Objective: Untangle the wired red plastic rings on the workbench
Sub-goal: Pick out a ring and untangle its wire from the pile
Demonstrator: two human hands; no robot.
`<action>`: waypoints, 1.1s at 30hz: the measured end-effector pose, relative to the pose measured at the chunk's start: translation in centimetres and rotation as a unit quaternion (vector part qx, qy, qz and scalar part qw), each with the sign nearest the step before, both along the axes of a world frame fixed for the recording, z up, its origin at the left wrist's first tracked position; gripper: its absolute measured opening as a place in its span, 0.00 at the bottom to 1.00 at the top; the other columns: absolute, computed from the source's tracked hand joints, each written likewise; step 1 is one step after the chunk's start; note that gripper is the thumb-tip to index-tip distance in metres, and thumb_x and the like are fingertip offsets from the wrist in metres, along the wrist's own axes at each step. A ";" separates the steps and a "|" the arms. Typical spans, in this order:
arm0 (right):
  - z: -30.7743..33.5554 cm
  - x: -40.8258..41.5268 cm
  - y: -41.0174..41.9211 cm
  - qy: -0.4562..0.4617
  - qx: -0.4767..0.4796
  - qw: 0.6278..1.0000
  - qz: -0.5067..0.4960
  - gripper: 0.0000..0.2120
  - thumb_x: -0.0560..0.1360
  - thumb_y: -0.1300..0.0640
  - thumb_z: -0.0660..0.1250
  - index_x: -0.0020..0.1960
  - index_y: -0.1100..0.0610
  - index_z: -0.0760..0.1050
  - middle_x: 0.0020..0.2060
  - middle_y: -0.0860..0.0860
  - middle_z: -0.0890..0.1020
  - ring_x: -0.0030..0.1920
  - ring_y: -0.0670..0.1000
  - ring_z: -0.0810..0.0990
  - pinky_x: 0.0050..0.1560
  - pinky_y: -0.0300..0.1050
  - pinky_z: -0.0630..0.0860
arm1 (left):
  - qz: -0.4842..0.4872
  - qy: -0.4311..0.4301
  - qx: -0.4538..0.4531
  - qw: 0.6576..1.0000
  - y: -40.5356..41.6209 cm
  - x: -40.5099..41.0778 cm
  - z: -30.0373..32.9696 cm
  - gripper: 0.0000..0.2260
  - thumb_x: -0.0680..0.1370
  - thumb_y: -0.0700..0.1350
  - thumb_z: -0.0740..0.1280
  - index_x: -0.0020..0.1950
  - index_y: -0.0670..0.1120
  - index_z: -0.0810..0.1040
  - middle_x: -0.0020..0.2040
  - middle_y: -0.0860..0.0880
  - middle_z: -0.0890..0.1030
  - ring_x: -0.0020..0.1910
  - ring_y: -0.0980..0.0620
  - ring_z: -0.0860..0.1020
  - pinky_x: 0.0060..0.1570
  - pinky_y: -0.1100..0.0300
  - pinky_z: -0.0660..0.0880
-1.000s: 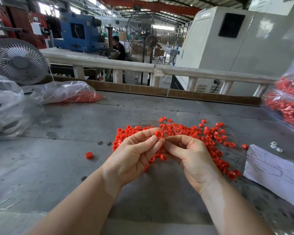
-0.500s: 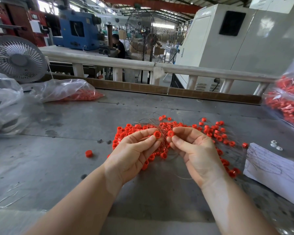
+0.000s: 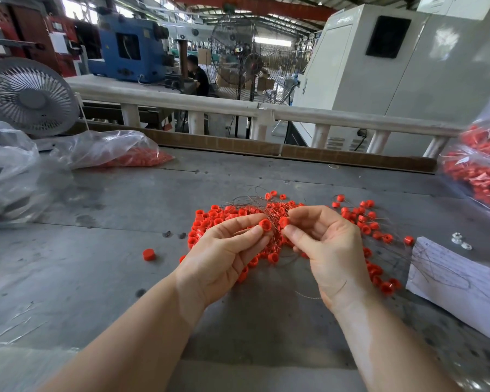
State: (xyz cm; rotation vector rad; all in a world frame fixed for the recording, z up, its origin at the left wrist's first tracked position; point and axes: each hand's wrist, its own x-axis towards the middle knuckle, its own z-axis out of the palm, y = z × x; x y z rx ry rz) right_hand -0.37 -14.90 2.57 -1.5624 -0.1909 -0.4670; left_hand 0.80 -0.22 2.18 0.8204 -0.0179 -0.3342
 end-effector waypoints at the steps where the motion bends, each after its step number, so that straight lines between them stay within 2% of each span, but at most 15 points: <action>1: 0.0 0.0 0.1 -0.020 -0.030 0.999 -0.015 0.15 0.68 0.71 0.72 0.40 0.51 0.78 0.34 0.46 0.83 0.38 0.43 0.81 0.38 0.33 0.75 | 0.000 0.000 0.003 1.000 0.0 0.0 0.0 0.08 0.65 0.34 0.67 0.38 0.41 0.85 0.39 0.43 0.84 0.39 0.53 0.84 0.37 0.66 0.80; 4: 0.1 -0.3 0.4 -0.079 -0.117 0.989 -0.052 0.17 0.67 0.71 0.73 0.42 0.48 0.77 0.36 0.44 0.83 0.39 0.41 0.81 0.42 0.30 0.74 | -0.005 -0.004 0.008 1.000 0.1 0.0 0.1 0.09 0.65 0.34 0.67 0.38 0.42 0.85 0.39 0.44 0.84 0.39 0.53 0.84 0.37 0.66 0.79; 8: -0.1 -0.5 0.7 -0.136 -0.210 0.963 -0.098 0.19 0.67 0.67 0.74 0.45 0.44 0.75 0.34 0.41 0.83 0.40 0.38 0.80 0.39 0.26 0.70 | -0.011 -0.005 0.006 1.000 0.2 0.0 0.1 0.09 0.65 0.34 0.67 0.38 0.42 0.85 0.39 0.44 0.84 0.39 0.53 0.84 0.36 0.66 0.79; 12: -0.3 -0.6 0.6 -0.171 -0.248 0.946 -0.121 0.18 0.67 0.67 0.75 0.48 0.48 0.75 0.35 0.41 0.82 0.39 0.36 0.78 0.42 0.24 0.68 | -0.009 -0.003 0.010 1.000 0.1 0.0 0.1 0.09 0.65 0.34 0.67 0.39 0.41 0.85 0.39 0.44 0.84 0.38 0.53 0.83 0.36 0.67 0.79; 16: -0.5 -0.7 0.5 -0.192 -0.284 0.929 -0.140 0.17 0.67 0.67 0.75 0.51 0.54 0.77 0.36 0.41 0.82 0.36 0.33 0.74 0.43 0.25 0.68 | -0.006 -0.005 0.018 1.000 -0.1 -0.1 0.1 0.10 0.65 0.34 0.67 0.45 0.38 0.82 0.40 0.43 0.84 0.38 0.53 0.83 0.36 0.67 0.79; 24: -0.5 -0.9 0.5 -0.215 -0.330 0.905 -0.163 0.16 0.67 0.68 0.75 0.52 0.56 0.78 0.36 0.43 0.81 0.34 0.31 0.70 0.42 0.26 0.68 | -0.012 -0.025 0.036 0.999 -0.2 -0.2 0.0 0.09 0.65 0.34 0.67 0.40 0.42 0.85 0.40 0.43 0.84 0.39 0.53 0.83 0.38 0.67 0.79; 27: -0.6 -0.9 0.4 -0.225 -0.343 0.895 -0.171 0.16 0.67 0.68 0.74 0.52 0.57 0.78 0.36 0.44 0.81 0.34 0.33 0.70 0.42 0.26 0.67 | -0.016 -0.032 0.041 0.999 -0.2 -0.3 0.0 0.09 0.65 0.34 0.67 0.40 0.42 0.86 0.40 0.43 0.85 0.39 0.53 0.84 0.38 0.66 0.79; 33: -0.5 -1.0 0.5 -0.240 -0.357 0.886 -0.173 0.14 0.67 0.68 0.74 0.51 0.58 0.79 0.36 0.45 0.82 0.37 0.46 0.79 0.39 0.35 0.72 | -0.013 -0.036 0.045 0.998 -0.2 -0.3 -0.1 0.09 0.65 0.35 0.68 0.39 0.43 0.86 0.40 0.44 0.85 0.39 0.53 0.84 0.38 0.67 0.79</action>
